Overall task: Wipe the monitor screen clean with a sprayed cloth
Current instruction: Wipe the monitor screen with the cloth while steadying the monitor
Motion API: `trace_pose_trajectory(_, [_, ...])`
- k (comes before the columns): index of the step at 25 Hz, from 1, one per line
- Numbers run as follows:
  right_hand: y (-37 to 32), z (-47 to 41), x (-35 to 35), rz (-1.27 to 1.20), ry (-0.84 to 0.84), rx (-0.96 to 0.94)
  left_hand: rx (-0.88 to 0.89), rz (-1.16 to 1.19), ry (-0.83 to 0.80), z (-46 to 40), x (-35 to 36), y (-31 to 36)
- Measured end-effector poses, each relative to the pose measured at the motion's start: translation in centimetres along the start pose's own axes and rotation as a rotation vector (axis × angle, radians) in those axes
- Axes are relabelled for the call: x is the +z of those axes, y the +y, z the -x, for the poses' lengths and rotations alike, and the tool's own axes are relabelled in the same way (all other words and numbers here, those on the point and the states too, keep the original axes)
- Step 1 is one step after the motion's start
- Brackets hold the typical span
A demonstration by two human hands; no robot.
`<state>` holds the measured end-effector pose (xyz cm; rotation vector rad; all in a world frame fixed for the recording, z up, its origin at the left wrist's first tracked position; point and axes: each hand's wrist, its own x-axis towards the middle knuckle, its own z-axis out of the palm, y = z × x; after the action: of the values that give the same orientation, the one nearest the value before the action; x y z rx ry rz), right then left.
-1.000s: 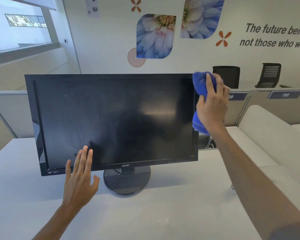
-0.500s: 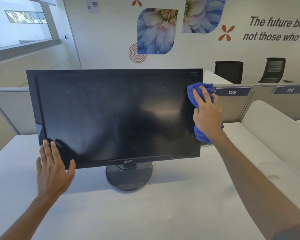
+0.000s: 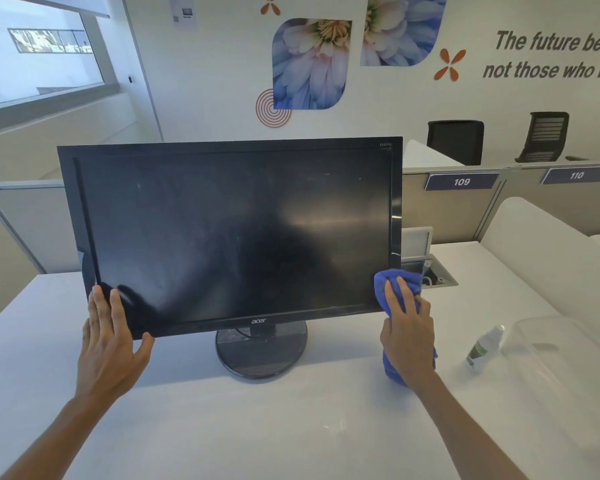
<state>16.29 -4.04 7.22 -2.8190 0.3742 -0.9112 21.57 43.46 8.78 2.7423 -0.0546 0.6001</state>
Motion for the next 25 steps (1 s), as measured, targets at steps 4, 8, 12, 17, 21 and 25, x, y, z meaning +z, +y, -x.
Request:
trace_pose_trajectory(4, [-0.1,3.1,0.8,-0.057,-0.087,0.081,0.034,0.002,-0.018,0.0,-0.9,-0.4])
trace_pose_trajectory(8, [-3.1,-1.7,-3.2,-0.337,0.180,0.187,0.013,-0.001,-0.024,-0.6,-2.3,-0.8])
trace_pose_trajectory(12, [-6.2,-11.9,-8.5,-0.458,0.444,0.197,-0.017,-0.003,-0.036,-2.3,-3.5,-1.6])
trace_pose_trajectory(17, [-8.4,-20.8,-10.8,-0.349,0.360,0.209,-0.022,0.080,-0.058,-3.1,-4.1,-0.5])
trace_pose_trajectory(21, [-11.5,-21.4,-9.0,-0.192,0.216,0.130,-0.016,0.110,-0.012,-3.0,-3.8,-0.7])
trace_pose_trajectory(25, [-15.7,-20.8,-8.1,-0.174,0.199,0.083,0.010,0.157,0.018,-2.8,-3.7,-1.5])
